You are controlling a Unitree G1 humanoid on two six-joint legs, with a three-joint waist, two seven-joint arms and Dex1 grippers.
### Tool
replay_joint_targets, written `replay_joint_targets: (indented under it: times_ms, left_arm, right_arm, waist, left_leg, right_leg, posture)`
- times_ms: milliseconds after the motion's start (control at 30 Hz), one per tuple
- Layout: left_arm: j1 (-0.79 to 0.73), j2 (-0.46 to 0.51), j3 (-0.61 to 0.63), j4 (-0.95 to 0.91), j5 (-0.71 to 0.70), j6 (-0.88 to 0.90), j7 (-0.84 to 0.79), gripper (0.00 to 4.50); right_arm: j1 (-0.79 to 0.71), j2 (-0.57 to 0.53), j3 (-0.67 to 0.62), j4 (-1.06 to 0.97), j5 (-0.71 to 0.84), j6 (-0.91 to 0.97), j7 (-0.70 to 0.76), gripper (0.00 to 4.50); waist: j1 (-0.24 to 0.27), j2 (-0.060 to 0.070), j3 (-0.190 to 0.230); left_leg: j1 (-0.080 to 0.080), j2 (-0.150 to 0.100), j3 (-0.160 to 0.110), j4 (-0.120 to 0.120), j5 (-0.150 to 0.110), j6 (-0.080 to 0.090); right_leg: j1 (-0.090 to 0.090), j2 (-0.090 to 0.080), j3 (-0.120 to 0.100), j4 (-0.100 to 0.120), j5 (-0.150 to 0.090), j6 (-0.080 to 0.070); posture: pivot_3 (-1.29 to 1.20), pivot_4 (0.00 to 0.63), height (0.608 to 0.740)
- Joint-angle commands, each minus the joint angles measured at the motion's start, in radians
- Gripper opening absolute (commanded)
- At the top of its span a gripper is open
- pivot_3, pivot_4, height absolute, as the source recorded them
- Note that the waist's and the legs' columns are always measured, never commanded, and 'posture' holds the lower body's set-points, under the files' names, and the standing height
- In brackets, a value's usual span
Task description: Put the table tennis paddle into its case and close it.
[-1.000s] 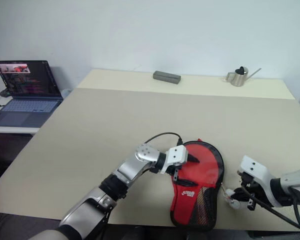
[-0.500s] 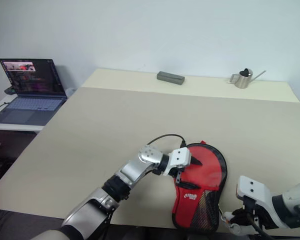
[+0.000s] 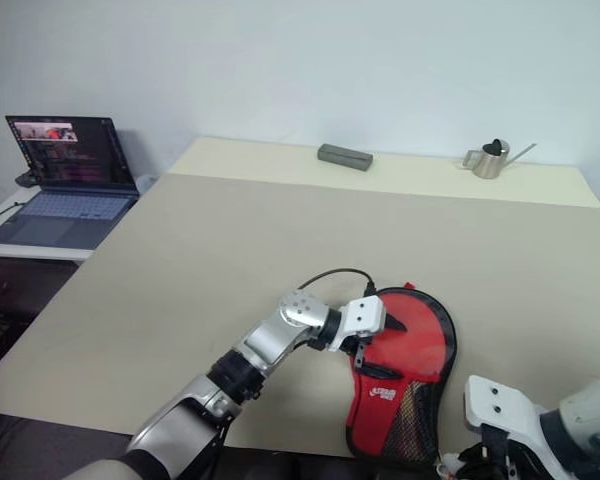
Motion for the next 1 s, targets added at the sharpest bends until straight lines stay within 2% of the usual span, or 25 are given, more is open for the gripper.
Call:
replay_joint_targets:
  times_ms: [33, 433, 567, 633, 767, 933, 1000]
  left_arm:
    - [0.037, 0.003, -0.096, 0.067, 0.086, 0.02, -0.022, 4.5]
    - [0.032, -0.005, -0.09, 0.075, 0.093, 0.02, -0.013, 4.5]
    - [0.029, -0.008, -0.089, 0.083, 0.096, 0.018, -0.009, 4.5]
    - [0.027, -0.009, -0.089, 0.087, 0.095, 0.016, -0.008, 4.5]
    - [0.024, -0.012, -0.089, 0.093, 0.094, 0.013, -0.008, 4.5]
    - [0.022, -0.015, -0.088, 0.099, 0.095, 0.009, -0.005, 4.5]
    - [0.021, -0.016, -0.087, 0.101, 0.094, 0.008, -0.004, 4.5]
  right_arm:
    - [0.028, -0.018, -0.005, -0.059, 0.028, -0.023, 0.064, 0.05]
    - [0.118, -0.059, 0.054, -0.12, -0.062, -0.13, 0.071, 0.05]
    - [0.125, -0.064, 0.074, -0.128, -0.086, -0.165, 0.072, 0.05]
    - [0.105, -0.056, 0.112, -0.126, -0.127, -0.193, 0.026, 0.05]
    - [0.098, -0.051, 0.109, -0.12, -0.118, -0.2, 0.041, 0.05]
    - [0.107, -0.038, 0.041, -0.107, -0.088, -0.214, 0.098, 1.35]
    - [0.103, -0.028, -0.004, -0.096, -0.064, -0.225, 0.144, 1.35]
  waist:
    - [0.001, 0.0, 0.0]
    - [0.011, 0.0, -0.001]
    - [0.015, 0.0, -0.001]
    - [0.017, 0.0, -0.002]
    - [0.017, 0.0, -0.004]
    - [0.017, -0.001, -0.007]
    - [0.016, -0.002, -0.008]
  left_leg:
    - [0.0, 0.0, 0.0, 0.0, 0.0, 0.0]
    - [-0.001, -0.001, -0.002, 0.001, 0.0, 0.0]
    - [-0.001, -0.001, -0.002, 0.001, 0.0, 0.0]
    - [-0.001, -0.001, -0.002, 0.001, 0.0, 0.0]
    - [-0.001, -0.001, -0.002, 0.001, 0.0, 0.0]
    - [-0.001, -0.001, -0.002, 0.002, 0.0, 0.0]
    - [0.0, -0.001, -0.002, 0.002, 0.0, 0.0]
  right_leg:
    - [0.0, 0.0, -0.001, 0.0, 0.0, 0.0]
    - [0.002, -0.001, -0.005, 0.0, 0.0, -0.001]
    - [0.002, -0.001, -0.005, 0.0, 0.0, -0.001]
    - [0.002, -0.001, -0.005, 0.0, 0.0, -0.001]
    - [0.002, -0.001, -0.005, 0.0, -0.001, -0.001]
    - [0.002, -0.001, -0.005, 0.0, 0.0, -0.001]
    - [0.002, -0.001, -0.005, 0.001, 0.0, -0.001]
  posture:
    - [0.0, 0.15, 0.74]
    - [0.0, 0.15, 0.74]
    - [0.0, 0.15, 0.74]
    - [0.0, 0.15, 0.74]
    - [0.0, 0.15, 0.74]
    - [0.0, 0.15, 0.74]
    - [0.0, 0.15, 0.74]
